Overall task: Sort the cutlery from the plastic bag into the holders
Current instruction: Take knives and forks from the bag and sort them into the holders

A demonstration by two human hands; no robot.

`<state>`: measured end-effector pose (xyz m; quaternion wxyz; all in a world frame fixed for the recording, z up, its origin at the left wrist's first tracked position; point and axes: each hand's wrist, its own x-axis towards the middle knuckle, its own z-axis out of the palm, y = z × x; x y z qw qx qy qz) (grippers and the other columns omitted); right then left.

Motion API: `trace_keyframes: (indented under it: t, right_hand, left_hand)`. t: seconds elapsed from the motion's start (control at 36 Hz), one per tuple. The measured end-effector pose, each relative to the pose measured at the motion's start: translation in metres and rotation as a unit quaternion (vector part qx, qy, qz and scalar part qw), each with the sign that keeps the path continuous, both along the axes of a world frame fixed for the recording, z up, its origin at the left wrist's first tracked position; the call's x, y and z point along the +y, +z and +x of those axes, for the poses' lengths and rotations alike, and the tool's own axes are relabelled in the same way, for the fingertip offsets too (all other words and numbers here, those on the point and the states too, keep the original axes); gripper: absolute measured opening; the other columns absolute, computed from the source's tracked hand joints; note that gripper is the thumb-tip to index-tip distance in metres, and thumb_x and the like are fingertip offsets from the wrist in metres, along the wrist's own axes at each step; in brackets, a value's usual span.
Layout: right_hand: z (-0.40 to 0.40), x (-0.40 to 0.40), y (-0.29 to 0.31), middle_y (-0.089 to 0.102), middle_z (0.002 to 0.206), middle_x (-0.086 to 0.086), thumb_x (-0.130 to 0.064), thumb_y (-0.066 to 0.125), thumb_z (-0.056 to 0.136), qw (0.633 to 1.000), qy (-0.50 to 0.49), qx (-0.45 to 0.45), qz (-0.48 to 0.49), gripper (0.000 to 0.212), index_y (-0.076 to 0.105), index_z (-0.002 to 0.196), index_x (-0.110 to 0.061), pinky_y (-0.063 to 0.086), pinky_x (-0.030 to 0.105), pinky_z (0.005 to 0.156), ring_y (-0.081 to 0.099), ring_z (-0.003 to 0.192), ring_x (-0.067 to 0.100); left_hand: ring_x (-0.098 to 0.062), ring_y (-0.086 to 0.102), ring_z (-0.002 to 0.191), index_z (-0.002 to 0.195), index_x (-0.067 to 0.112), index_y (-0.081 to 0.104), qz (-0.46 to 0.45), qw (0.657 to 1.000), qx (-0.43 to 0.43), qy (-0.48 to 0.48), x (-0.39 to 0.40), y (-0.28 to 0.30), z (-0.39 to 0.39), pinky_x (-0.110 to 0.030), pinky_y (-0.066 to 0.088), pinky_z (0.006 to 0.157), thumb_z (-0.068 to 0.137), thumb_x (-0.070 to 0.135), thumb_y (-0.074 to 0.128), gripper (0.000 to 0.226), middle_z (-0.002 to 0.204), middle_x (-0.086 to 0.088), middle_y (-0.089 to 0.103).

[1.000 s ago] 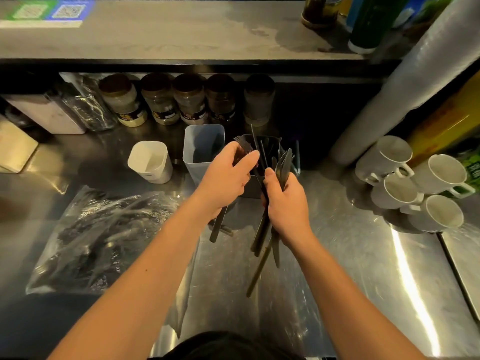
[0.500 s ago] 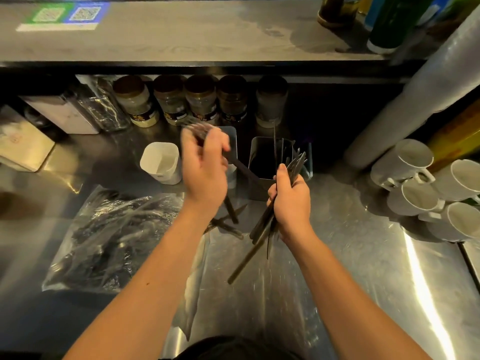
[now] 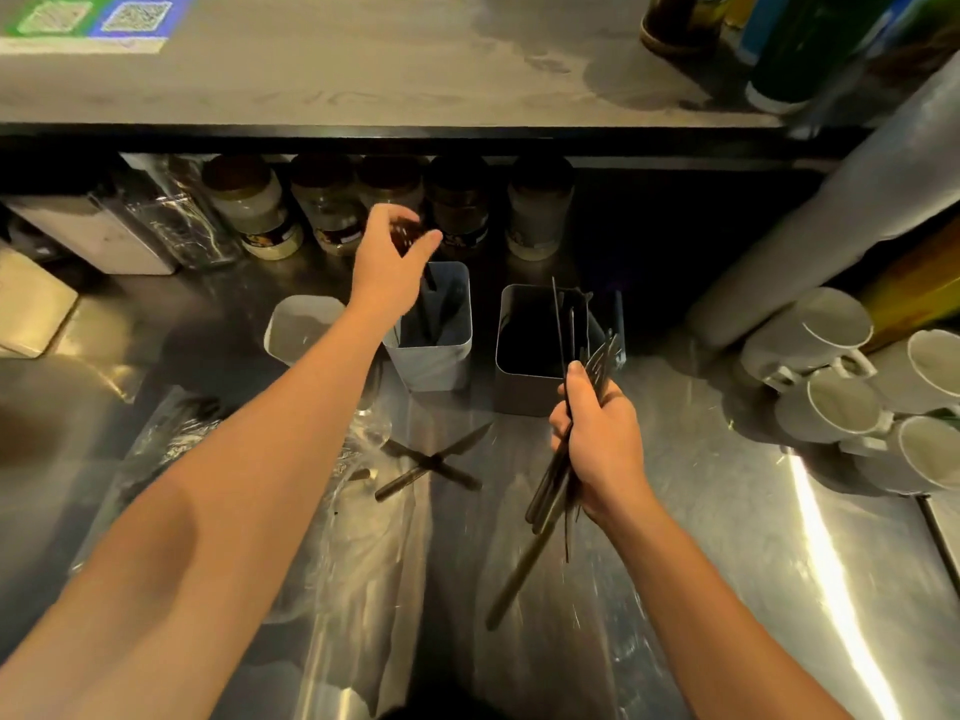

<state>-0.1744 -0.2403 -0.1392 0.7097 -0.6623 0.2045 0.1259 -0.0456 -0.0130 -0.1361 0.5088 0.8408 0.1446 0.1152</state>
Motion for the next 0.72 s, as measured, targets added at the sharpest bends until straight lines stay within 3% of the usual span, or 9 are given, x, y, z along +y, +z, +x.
trace_keyframes:
  t: [0.06, 0.11, 0.19, 0.28, 0.36, 0.44, 0.53, 0.61, 0.72]
  right_hand:
    - [0.002, -0.002, 0.000, 0.045, 0.056, -0.004, -0.043, 0.052, 0.102, 1.000, -0.001, 0.000, -0.001, 0.031, 0.053, 0.091, -0.014, 0.035, 0.033, 0.054, 0.040, 0.051, 0.012]
    - [0.002, -0.002, 0.002, 0.046, 0.056, -0.005, -0.041, 0.053, 0.102, 1.000, 0.001, 0.001, 0.013, 0.030, 0.054, 0.092, -0.014, 0.035, 0.032, 0.053, 0.040, 0.050, 0.011]
    - [0.002, 0.001, 0.007, 0.046, 0.057, -0.004, -0.043, 0.053, 0.102, 1.000, 0.016, 0.002, 0.027, 0.030, 0.056, 0.094, -0.014, 0.034, 0.030, 0.052, 0.038, 0.051, 0.011]
    - [0.000, 0.006, 0.011, 0.048, 0.058, -0.003, -0.044, 0.053, 0.102, 0.999, 0.033, -0.014, 0.015, 0.030, 0.055, 0.093, -0.015, 0.037, 0.031, 0.053, 0.041, 0.052, 0.012]
    - [-0.003, 0.015, 0.016, 0.051, 0.062, 0.000, -0.041, 0.052, 0.102, 0.997, 0.046, -0.052, -0.023, 0.027, 0.053, 0.086, -0.019, 0.040, 0.031, 0.055, 0.045, 0.054, 0.012]
    - [-0.006, 0.020, 0.018, 0.060, 0.067, -0.005, -0.042, 0.052, 0.102, 0.993, 0.058, -0.079, -0.068, 0.021, 0.059, 0.091, -0.025, 0.045, 0.030, 0.060, 0.055, 0.060, 0.009]
    - [-0.011, 0.021, 0.017, 0.069, 0.086, -0.003, -0.046, 0.051, 0.101, 0.989, 0.057, -0.092, -0.102, 0.020, 0.063, 0.100, -0.029, 0.051, 0.034, 0.069, 0.064, 0.077, 0.014]
    - [-0.017, 0.020, 0.020, 0.073, 0.090, 0.001, -0.046, 0.051, 0.102, 0.989, 0.026, -0.107, -0.103, 0.018, 0.062, 0.100, -0.031, 0.055, 0.035, 0.073, 0.070, 0.082, 0.017]
    - [-0.022, 0.013, 0.025, 0.073, 0.077, 0.005, -0.044, 0.050, 0.103, 0.994, -0.015, -0.086, -0.068, 0.021, 0.055, 0.098, -0.024, 0.050, 0.024, 0.054, 0.068, 0.059, 0.009]
  left_hand:
    - [-0.005, 0.058, 0.092, 0.121, 0.022, 0.054, 0.012, 0.998, 0.053, -0.025, 0.005, -0.010, 0.000, -0.015, 0.046, 0.078, 0.090, 0.038, 0.071, 0.040, 0.097, 0.015, 0.059]
    - [-0.013, 0.061, 0.105, 0.115, 0.032, 0.055, 0.040, 0.995, 0.082, -0.028, 0.009, -0.014, -0.004, -0.033, 0.052, 0.093, 0.083, 0.055, 0.070, 0.042, 0.099, 0.018, 0.063]
    - [-0.022, 0.049, 0.122, 0.115, 0.037, 0.054, 0.112, 0.992, 0.059, 0.013, 0.008, -0.010, -0.014, -0.049, 0.041, 0.106, 0.081, 0.066, 0.059, 0.044, 0.107, 0.019, 0.061]
    - [-0.017, 0.057, 0.105, 0.105, 0.030, 0.057, 0.026, 0.999, -0.010, 0.029, -0.014, 0.015, -0.038, -0.040, 0.049, 0.093, 0.093, 0.052, 0.056, 0.026, 0.099, 0.012, 0.063]
    - [-0.008, 0.063, 0.093, 0.114, 0.023, 0.060, -0.141, 0.975, 0.115, -0.126, -0.049, 0.044, -0.072, -0.029, 0.051, 0.082, 0.102, 0.047, 0.046, 0.030, 0.106, 0.007, 0.069]
    - [-0.001, 0.063, 0.090, 0.120, 0.023, 0.064, -0.136, 0.946, 0.177, -0.234, -0.075, 0.049, -0.101, -0.019, 0.052, 0.080, 0.104, 0.039, 0.045, 0.029, 0.100, 0.013, 0.069]
    - [-0.001, 0.064, 0.089, 0.109, 0.028, 0.068, -0.138, 0.966, 0.134, -0.171, -0.086, 0.048, -0.110, -0.010, 0.050, 0.071, 0.106, 0.024, 0.044, 0.025, 0.097, 0.013, 0.070]
    - [-0.008, 0.071, 0.093, 0.103, 0.025, 0.070, -0.201, 0.966, 0.103, -0.126, -0.091, 0.049, -0.118, -0.023, 0.056, 0.081, 0.106, 0.019, 0.041, 0.029, 0.101, 0.005, 0.076]
    - [-0.021, 0.072, 0.085, 0.102, 0.010, 0.062, -0.289, 0.955, 0.005, -0.073, -0.096, 0.065, -0.126, -0.036, 0.059, 0.082, 0.108, 0.016, 0.034, 0.029, 0.094, -0.007, 0.076]
